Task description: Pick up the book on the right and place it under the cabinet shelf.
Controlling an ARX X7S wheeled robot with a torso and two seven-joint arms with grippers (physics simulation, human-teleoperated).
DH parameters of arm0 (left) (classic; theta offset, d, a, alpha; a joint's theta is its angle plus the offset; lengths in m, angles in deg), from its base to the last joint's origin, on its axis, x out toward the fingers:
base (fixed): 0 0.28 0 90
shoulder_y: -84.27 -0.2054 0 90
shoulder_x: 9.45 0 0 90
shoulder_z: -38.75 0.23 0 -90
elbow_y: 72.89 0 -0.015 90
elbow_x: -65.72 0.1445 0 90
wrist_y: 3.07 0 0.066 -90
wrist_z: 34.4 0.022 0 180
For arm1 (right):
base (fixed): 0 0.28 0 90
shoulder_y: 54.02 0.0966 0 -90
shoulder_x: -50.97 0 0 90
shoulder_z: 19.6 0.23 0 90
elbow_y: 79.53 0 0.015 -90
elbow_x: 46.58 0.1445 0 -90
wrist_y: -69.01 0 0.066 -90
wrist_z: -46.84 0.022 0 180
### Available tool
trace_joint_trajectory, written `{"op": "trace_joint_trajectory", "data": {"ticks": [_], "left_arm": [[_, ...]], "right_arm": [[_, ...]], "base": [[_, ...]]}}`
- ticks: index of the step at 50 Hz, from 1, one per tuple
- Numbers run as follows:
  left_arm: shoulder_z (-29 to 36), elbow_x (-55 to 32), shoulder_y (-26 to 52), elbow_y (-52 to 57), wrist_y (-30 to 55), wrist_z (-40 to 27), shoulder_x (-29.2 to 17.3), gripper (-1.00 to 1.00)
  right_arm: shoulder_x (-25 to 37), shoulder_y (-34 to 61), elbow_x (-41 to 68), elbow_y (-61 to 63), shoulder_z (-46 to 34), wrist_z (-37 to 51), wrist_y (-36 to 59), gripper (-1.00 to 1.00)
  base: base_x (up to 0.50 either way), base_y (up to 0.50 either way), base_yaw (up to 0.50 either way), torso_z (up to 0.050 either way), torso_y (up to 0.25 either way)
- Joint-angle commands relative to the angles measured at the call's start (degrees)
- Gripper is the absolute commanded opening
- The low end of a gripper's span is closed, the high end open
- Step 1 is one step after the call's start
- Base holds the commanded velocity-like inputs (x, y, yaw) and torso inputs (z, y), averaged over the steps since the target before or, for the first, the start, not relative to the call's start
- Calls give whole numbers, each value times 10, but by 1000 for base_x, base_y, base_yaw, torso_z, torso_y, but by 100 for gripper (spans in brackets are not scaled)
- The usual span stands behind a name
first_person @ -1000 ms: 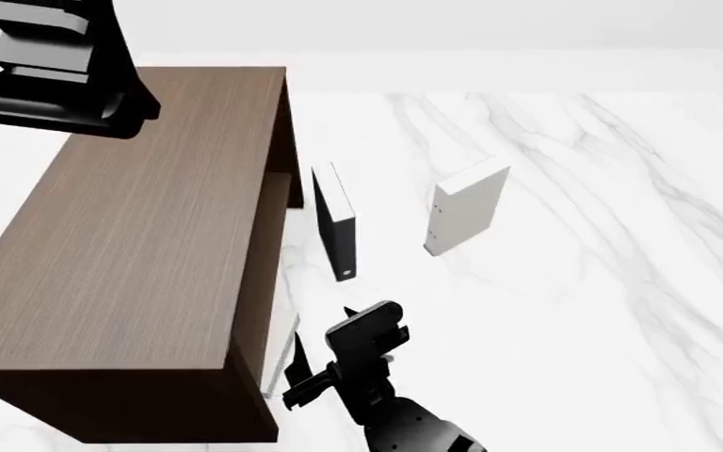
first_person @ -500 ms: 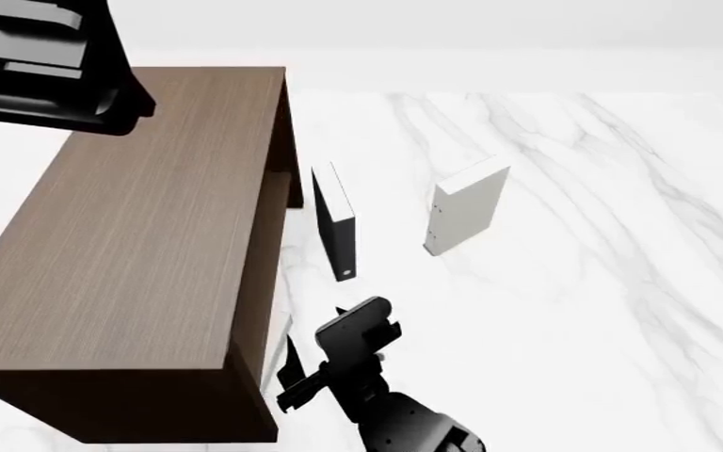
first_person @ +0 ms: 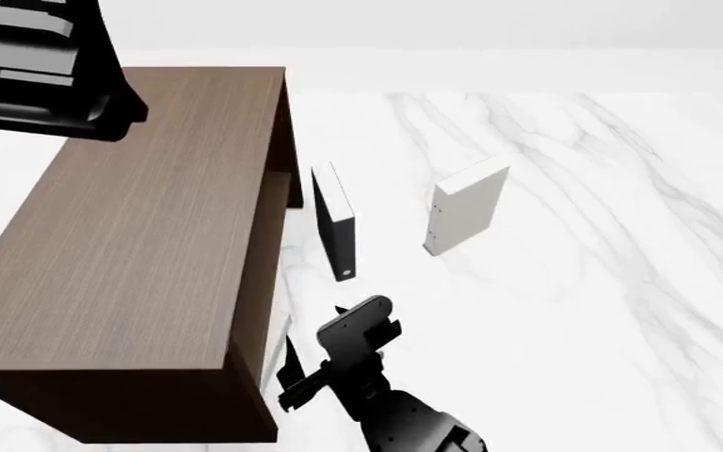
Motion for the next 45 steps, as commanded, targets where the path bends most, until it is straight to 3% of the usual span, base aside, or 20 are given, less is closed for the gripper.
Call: {"op": "trace_joint_trajectory", "data": {"ticks": [1, 35, 45], "left_arm": [[-3, 1, -8, 3, -6, 1, -4, 100], [4, 8, -16, 5, -15, 2, -4, 100], [11, 6, -9, 1, -14, -4, -2, 100]], "right_arm": [[0, -11, 13, -52, -11, 23, -7, 100], [1, -27, 52, -122, 11, 20, -77, 100], [120, -15, 40, 110, -9, 127, -33, 100]], "base": [[0, 0, 0, -10, 0], [0, 0, 0, -1, -3], [0, 0, 0, -1, -1]]}}
